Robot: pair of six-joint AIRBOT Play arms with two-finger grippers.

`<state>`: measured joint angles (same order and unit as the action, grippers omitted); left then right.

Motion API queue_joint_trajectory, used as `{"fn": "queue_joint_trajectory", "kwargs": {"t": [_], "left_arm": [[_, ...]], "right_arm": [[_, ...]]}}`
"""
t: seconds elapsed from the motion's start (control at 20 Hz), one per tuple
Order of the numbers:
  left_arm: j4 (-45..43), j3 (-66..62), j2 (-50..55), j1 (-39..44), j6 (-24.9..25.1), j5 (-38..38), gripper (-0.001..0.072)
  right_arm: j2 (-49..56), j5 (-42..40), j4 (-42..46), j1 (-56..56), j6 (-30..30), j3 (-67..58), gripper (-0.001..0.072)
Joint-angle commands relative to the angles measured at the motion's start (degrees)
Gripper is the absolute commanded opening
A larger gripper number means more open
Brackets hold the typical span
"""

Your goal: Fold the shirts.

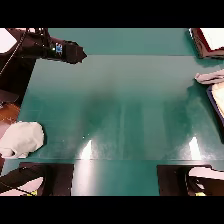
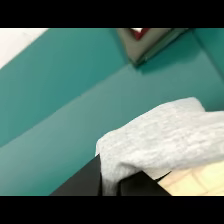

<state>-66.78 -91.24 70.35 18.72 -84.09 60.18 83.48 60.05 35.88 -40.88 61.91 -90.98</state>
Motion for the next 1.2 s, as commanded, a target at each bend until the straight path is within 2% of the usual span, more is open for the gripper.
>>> {"fn": "queue_joint_trajectory", "kwargs": {"t": [0.0, 0.1, 0.2, 0.75, 0.8, 0.9, 0.95, 1.0, 1.15], "left_arm": [[-0.1, 0.0, 0.0, 0.2, 0.1, -0.1, 0.0025], [-0.1, 0.0, 0.0, 0.2, 0.1, -0.1, 0.0025], [-0.2, 0.0, 0.0, 0.2, 0.1, -0.1, 0.0025], [-0.4, 0.0, 0.0, 0.2, 2.1, 1.0, 0.0025], [-0.4, 0.0, 0.0, 0.2, 2.1, 1.0, 0.0025], [-0.5, 0.0, 0.0, 0.2, 2.1, 1.0, 0.0025], [-0.5, 0.0, 0.0, 0.2, 2.1, 1.0, 0.0025], [-0.5, 0.0, 0.0, 0.2, 2.1, 1.0, 0.0025], [-0.4, 0.0, 0.0, 0.2, 2.1, 0.8, 0.0025]], "right_arm": [[0.7, 4.2, 0.3, -2.1, 0.0, -8.0, 0.0013], [0.5, 8.0, 1.0, -4.1, 1.5, -10.9, 0.0013], [-2.0, 8.7, 5.8, -6.3, 2.8, -9.6, 0.0013], [-15.7, 11.1, 27.5, -20.4, 3.7, 13.3, 0.0020], [-16.1, 11.9, 29.4, -21.6, 3.7, 14.2, 0.0051], [-16.0, 13.3, 33.2, -23.6, 5.6, 14.5, 0.0349], [-16.1, 13.6, 34.4, -24.5, 6.4, 14.5, 0.0422], [-16.1, 14.1, 34.7, -25.4, 7.3, 14.5, 0.0451], [-16.1, 15.4, 32.0, -24.5, 9.4, 14.5, 0.0450]]}}
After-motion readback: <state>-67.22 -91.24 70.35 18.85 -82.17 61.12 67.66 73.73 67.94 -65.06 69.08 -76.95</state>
